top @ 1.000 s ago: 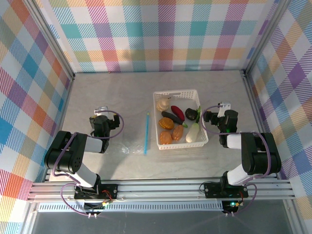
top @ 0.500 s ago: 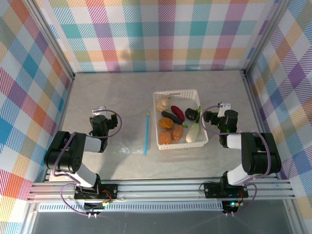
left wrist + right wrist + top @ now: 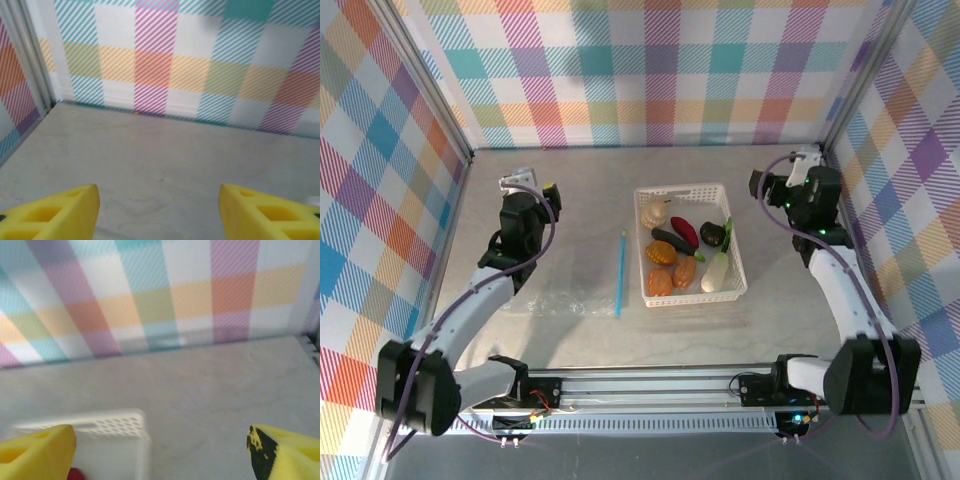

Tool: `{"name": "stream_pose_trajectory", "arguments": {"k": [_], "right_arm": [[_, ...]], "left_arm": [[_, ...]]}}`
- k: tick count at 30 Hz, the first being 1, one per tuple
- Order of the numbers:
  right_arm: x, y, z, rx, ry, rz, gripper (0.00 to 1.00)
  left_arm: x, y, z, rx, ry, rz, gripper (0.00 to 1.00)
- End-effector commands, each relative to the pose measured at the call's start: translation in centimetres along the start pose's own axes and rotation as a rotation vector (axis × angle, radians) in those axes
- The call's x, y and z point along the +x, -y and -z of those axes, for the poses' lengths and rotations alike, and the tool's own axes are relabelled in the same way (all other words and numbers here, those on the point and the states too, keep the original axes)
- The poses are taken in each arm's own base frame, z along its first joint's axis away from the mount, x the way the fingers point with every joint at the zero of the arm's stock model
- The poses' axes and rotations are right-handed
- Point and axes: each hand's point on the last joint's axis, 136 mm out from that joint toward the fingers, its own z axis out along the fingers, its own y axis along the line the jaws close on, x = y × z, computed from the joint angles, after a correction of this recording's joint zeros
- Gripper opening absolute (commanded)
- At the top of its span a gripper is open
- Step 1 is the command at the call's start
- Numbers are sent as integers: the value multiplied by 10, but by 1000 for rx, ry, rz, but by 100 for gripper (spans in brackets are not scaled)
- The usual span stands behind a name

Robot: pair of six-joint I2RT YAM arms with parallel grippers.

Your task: Place the food in the zip-top bag and seal the zipper

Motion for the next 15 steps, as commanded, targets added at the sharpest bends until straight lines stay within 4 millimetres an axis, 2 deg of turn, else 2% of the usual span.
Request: {"name": "stream_pose_trajectory", "arguments": {"k": [1, 4, 7, 11, 15], "right_arm": [[62, -29, 27, -83, -267, -154, 89], [76, -43, 48, -107, -316, -171, 89], [93, -48, 59, -105, -375, -178, 88], [107, -52, 64, -104, -430, -186, 89], [114, -55, 63, -109, -446, -190, 89]], "left_arm": [[43, 2, 24, -52, -196, -31, 63], [62, 18, 41, -31, -280, -84, 62], [87, 36, 49, -9, -357, -143, 61], [131, 50, 45, -28, -481, -199, 59], [175, 74, 40, -2, -587, -252, 61]]}}
